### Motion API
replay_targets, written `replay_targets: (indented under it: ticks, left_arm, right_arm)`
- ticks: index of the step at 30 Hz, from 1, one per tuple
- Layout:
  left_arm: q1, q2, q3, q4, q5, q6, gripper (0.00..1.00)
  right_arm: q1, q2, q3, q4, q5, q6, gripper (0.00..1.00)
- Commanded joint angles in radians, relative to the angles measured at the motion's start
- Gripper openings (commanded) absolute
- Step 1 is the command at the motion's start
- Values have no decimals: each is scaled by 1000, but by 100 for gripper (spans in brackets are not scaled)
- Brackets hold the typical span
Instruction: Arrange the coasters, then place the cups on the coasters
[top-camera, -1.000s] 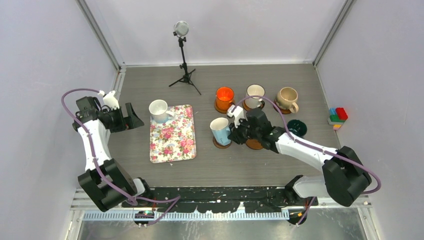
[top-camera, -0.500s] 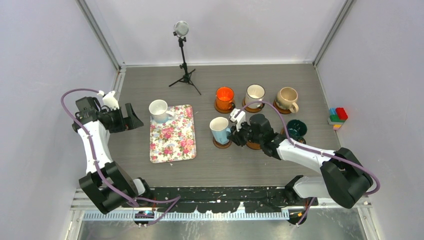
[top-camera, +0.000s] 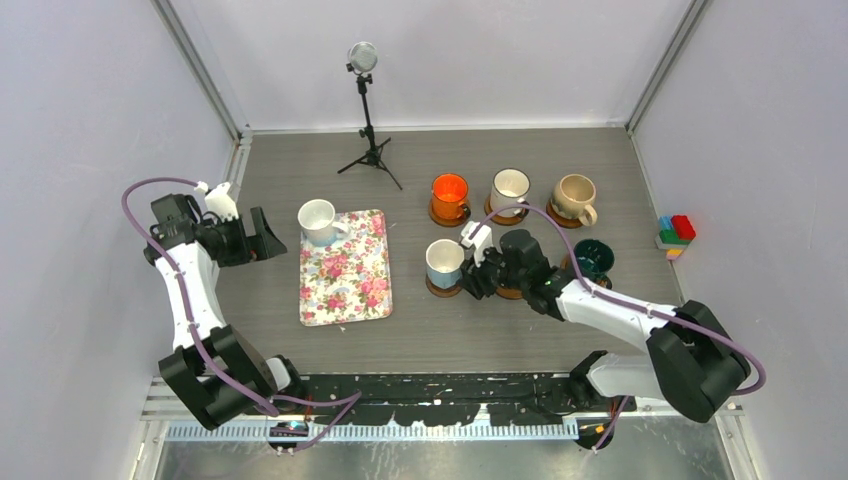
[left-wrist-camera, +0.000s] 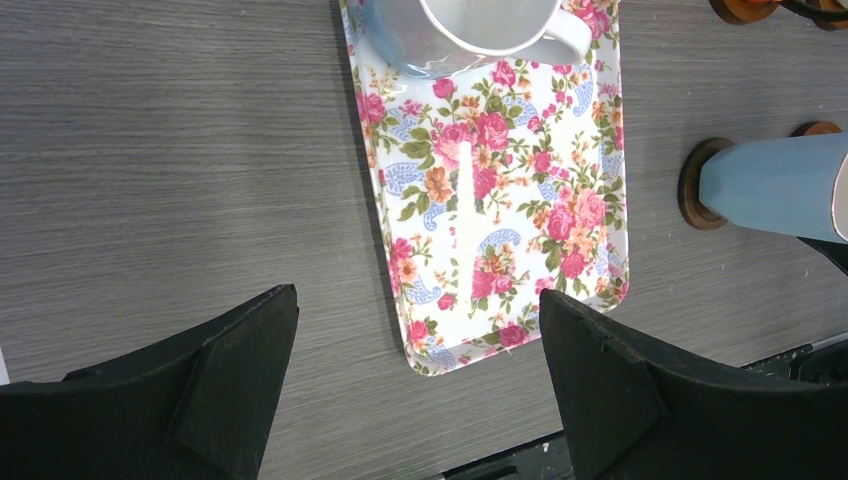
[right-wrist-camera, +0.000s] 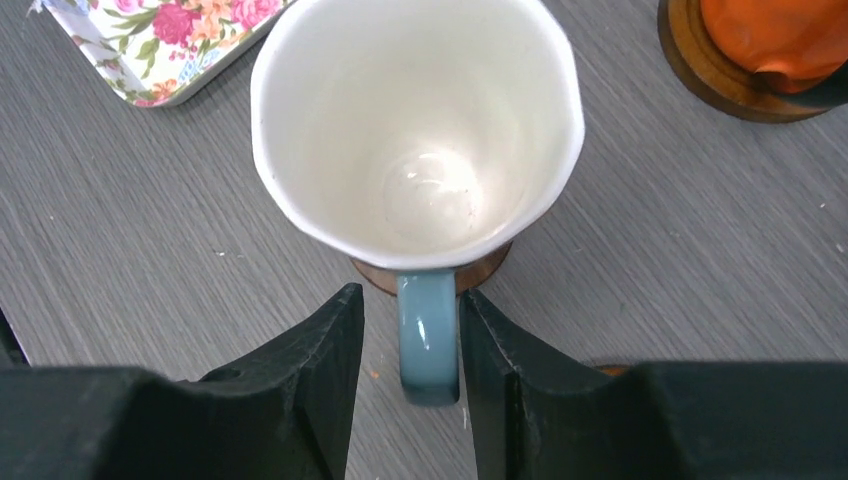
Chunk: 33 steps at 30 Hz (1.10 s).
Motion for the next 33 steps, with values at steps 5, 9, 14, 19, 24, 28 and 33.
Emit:
replay_targets:
  ticks: [5,9,14,19,24,28,33]
  left_arm:
    - [7,-25,35,-7,12,-2,93]
    - [8,-26,34,-8,13,0,93]
    - [6,-21,29,-6,20,-2,93]
    - [8,-18,11,5,27,-2,93]
    - [7,1,2,0,61,6,93]
    - [6,23,11,-17,76,31,94]
    - [2,61,32,-17,104,53,94]
  right_arm:
    - [1,-46,47,-91,-23,-2,46]
    - [1,-50,66,-142,-57,2,45]
    - [8,-53,71,-191,-78,-12,45]
    - [11,-56,79,-223,-106,-18,47]
    - [21,-51,126,-280,-76,-40,61]
    - [19,-55,201,-381,-16,-55,75]
    - [19,-70,290,-526,32,-89,81]
